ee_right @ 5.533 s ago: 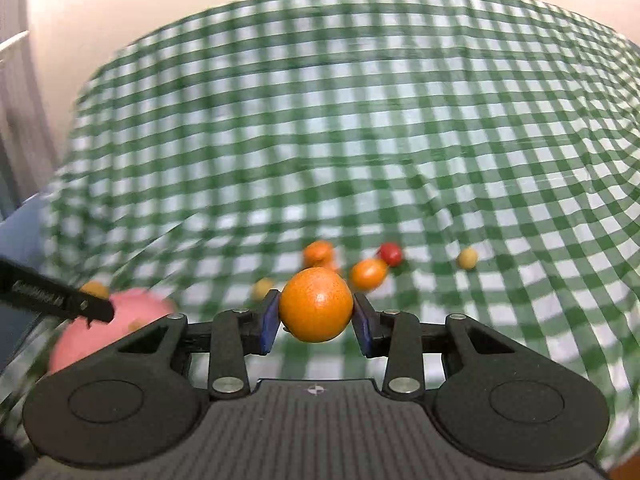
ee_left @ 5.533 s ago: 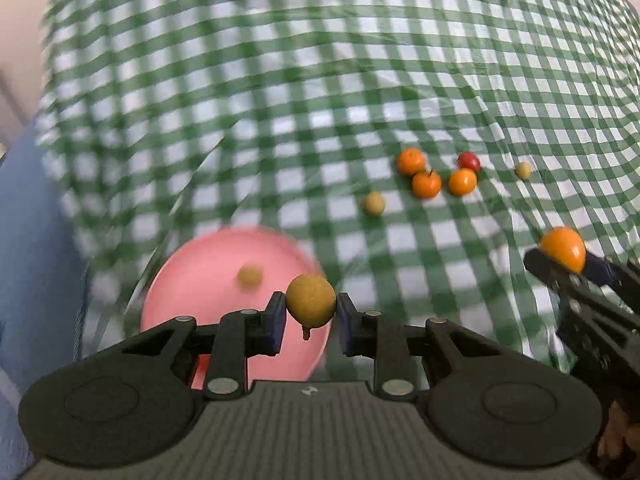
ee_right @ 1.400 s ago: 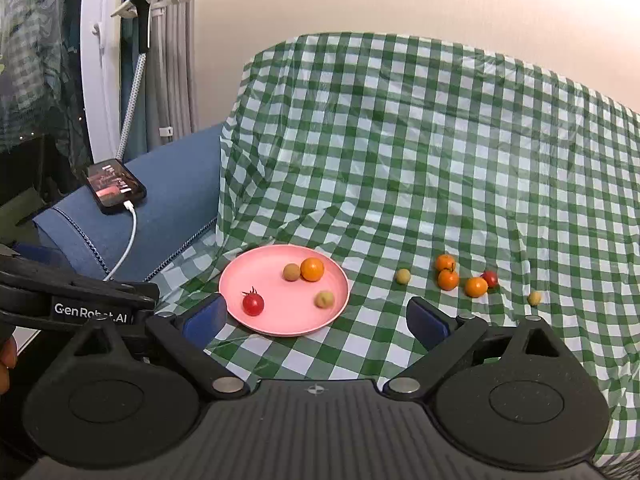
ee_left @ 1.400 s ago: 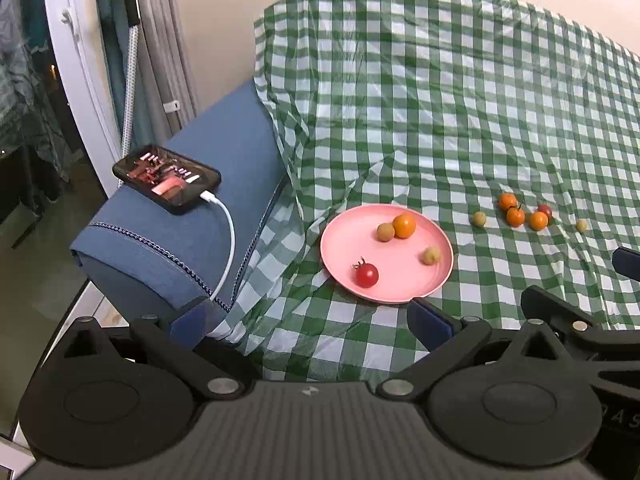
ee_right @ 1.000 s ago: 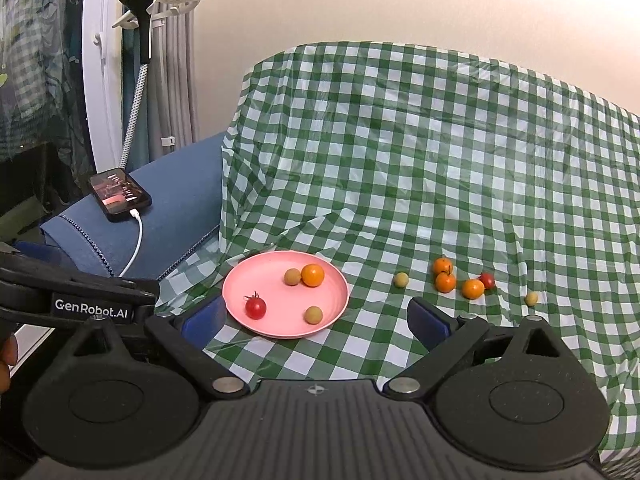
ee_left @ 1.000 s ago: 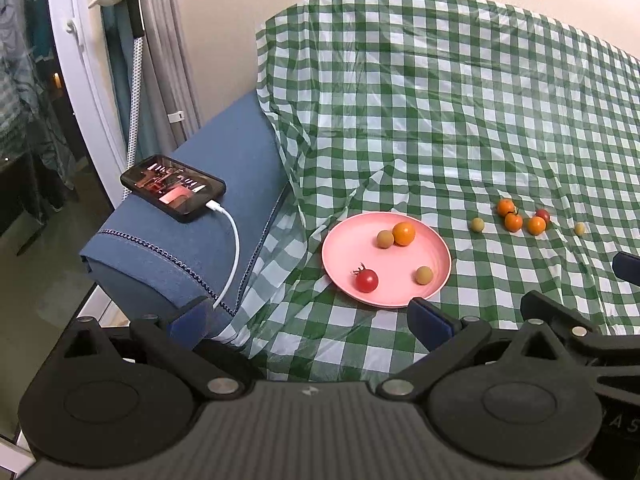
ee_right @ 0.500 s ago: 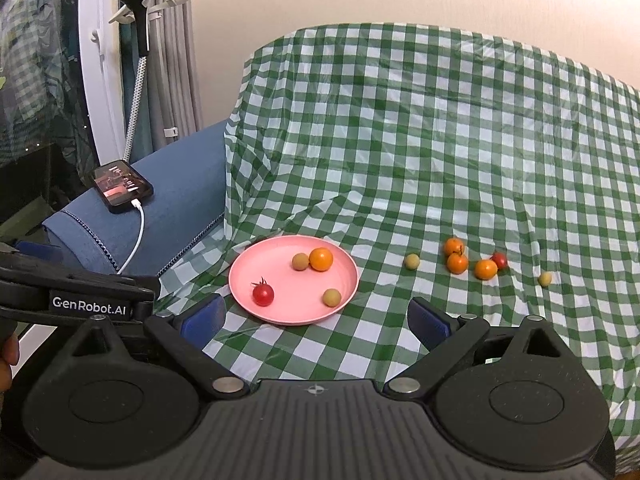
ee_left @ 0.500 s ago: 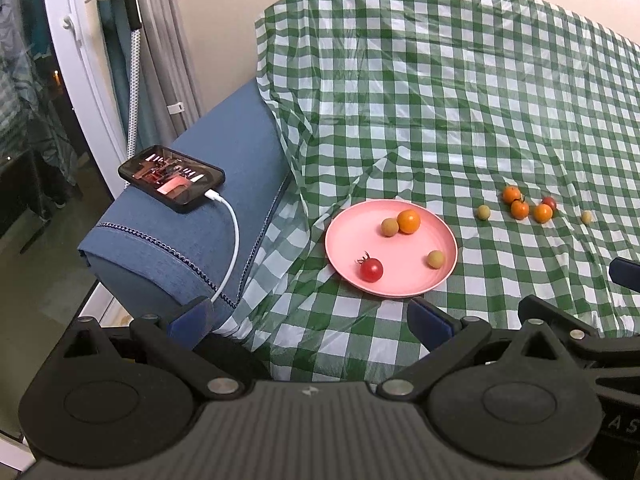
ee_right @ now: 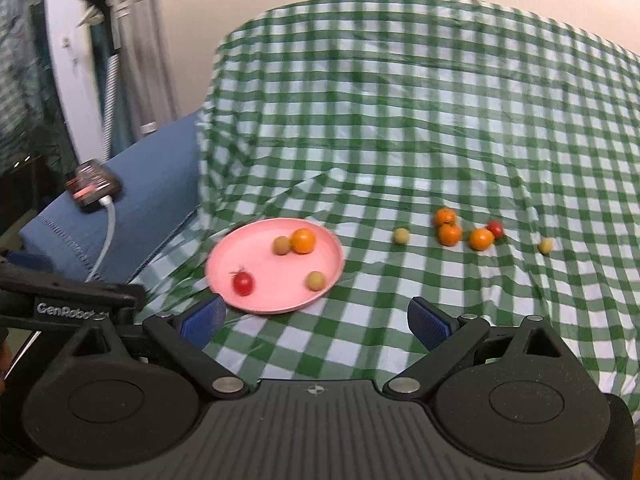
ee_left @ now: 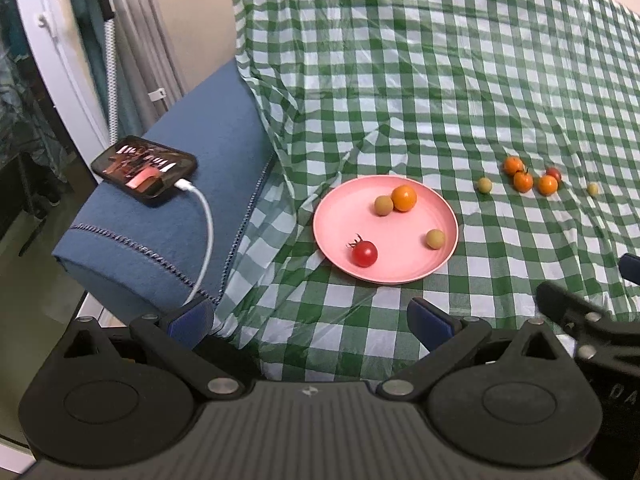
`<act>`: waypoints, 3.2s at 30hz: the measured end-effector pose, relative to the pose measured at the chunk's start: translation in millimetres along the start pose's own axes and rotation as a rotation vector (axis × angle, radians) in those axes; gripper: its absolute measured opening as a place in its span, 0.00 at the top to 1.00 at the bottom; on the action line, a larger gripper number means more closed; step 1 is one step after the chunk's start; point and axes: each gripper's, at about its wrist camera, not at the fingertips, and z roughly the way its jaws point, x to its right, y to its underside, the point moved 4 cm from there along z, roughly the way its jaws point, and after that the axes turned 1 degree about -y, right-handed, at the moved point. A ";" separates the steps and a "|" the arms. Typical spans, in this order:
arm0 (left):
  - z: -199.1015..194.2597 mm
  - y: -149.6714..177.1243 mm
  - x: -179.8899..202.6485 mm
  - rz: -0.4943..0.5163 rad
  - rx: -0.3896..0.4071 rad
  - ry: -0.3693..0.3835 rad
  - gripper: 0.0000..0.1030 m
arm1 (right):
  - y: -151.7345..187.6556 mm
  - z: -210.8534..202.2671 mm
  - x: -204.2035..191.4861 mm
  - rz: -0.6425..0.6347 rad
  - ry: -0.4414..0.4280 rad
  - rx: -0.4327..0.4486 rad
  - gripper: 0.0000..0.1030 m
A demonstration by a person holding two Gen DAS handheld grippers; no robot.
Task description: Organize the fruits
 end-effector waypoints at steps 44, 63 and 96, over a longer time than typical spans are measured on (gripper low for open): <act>290.2 -177.7 311.0 0.144 -0.304 0.442 0.61 | -27.2 292.0 235.7 0.006 0.251 -0.014 0.56; 106.0 -98.3 136.2 0.113 -0.203 0.328 0.61 | -21.3 80.4 147.0 0.101 0.101 0.011 0.78; 91.3 -19.8 -10.9 -0.160 -0.252 0.181 0.61 | 53.1 147.4 22.5 -0.403 -0.288 -0.123 0.11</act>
